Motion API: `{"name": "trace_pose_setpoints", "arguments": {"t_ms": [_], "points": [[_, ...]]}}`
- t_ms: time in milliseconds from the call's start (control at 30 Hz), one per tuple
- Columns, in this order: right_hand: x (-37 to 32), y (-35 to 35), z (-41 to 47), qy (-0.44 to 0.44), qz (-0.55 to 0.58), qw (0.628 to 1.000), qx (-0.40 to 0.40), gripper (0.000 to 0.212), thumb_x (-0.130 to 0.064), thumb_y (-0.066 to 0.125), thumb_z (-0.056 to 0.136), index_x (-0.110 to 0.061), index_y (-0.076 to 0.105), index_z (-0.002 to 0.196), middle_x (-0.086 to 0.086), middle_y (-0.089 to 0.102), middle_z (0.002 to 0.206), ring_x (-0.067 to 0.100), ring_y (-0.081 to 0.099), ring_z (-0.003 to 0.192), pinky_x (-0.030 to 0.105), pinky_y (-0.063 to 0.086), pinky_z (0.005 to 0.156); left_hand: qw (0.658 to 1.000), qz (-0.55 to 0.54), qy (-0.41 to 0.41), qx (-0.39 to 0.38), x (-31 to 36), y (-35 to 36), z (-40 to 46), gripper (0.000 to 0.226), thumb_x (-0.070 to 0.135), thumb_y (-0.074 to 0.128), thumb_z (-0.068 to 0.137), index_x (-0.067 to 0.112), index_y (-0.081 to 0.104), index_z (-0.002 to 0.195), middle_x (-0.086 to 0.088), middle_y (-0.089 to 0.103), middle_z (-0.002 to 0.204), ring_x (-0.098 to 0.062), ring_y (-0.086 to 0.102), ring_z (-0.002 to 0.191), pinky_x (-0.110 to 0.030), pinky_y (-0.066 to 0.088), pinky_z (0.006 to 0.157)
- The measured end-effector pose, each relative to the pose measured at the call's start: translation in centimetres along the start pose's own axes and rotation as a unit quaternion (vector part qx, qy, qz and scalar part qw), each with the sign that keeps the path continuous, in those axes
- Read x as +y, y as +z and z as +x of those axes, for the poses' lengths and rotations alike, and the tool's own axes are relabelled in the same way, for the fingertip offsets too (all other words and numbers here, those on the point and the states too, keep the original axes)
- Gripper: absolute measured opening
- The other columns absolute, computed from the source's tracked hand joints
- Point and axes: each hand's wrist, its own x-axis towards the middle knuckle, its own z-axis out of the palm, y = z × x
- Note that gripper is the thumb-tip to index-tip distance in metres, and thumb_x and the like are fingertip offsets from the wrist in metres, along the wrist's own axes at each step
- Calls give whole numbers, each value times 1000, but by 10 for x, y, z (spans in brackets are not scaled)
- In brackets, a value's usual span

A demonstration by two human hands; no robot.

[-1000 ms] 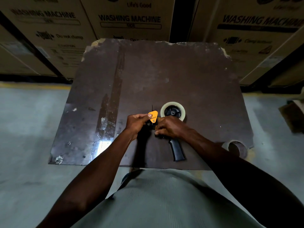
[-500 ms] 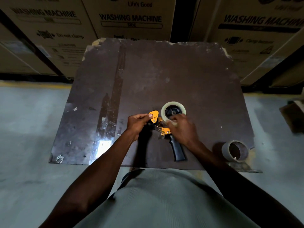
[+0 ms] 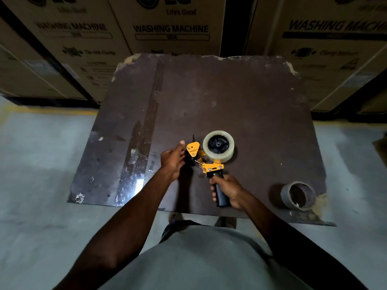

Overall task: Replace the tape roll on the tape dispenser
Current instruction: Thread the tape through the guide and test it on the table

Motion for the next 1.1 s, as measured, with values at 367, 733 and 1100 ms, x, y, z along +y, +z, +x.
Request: {"name": "trace_pose_setpoints", "arguments": {"t_ms": [367,733,1100], "points": [[75,31,-28,-112,-13,965,238,12,-23,68,81,-20,58,77,8,62,59,19,55,44,34,47,49,986,15,-124,-112,-15,7,-3,17,24,71,90,9,65,97,-4,71,81,-20,68,82,-36,58,76],[104,98,-46,-86,-220,864,444,42,-33,69,85,-8,59,117,26,71,99,43,67,94,40,49,74,964,164,-106,-180,3,-4,22,23,26,57,100,5,61,92,-6,69,61,-15,65,49,-26,58,52],[112,106,-56,-100,-278,844,447,40,-32,67,88,-9,57,119,22,72,100,40,69,94,40,50,74,391,684,491,-373,-2,-63,45,66,48,28,94,14,35,150,-5,25,164,-33,14,153,-62,11,118]]}}
